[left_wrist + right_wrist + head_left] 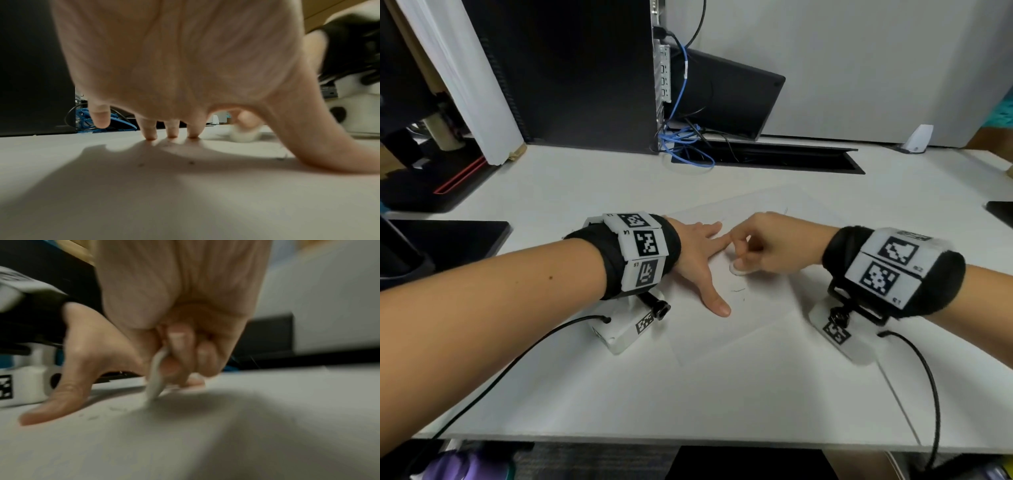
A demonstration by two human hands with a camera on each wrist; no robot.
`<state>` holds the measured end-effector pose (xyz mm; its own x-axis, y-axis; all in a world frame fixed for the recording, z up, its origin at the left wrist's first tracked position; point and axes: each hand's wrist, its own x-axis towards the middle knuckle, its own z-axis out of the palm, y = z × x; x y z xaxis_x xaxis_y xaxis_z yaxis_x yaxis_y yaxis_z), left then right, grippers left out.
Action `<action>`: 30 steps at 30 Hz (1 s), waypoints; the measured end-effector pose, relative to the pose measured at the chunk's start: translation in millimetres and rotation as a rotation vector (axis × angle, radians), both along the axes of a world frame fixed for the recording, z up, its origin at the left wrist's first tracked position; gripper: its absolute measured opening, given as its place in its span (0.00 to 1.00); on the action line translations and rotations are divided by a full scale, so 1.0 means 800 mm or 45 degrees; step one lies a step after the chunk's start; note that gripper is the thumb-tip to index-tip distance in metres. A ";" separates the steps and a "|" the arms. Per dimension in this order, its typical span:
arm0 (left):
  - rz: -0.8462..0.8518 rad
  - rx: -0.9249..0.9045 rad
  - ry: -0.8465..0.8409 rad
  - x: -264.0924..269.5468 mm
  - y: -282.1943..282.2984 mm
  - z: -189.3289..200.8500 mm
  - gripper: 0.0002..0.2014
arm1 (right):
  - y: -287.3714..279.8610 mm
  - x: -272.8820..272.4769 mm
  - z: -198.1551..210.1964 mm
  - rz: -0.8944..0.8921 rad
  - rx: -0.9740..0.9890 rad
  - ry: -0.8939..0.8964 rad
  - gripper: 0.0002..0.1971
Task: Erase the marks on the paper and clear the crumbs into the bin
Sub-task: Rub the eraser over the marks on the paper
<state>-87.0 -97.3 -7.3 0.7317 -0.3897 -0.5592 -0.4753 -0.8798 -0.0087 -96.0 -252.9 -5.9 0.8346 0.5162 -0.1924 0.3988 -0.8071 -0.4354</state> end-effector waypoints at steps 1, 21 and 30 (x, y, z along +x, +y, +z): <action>0.009 -0.005 -0.001 0.000 0.000 0.000 0.59 | 0.002 -0.003 0.001 0.033 0.007 0.087 0.18; 0.056 -0.180 0.063 0.014 0.040 -0.001 0.52 | 0.033 0.045 0.001 0.103 0.198 0.314 0.07; 0.054 -0.095 0.094 0.017 0.038 -0.006 0.54 | 0.043 0.042 -0.002 0.198 0.073 0.071 0.06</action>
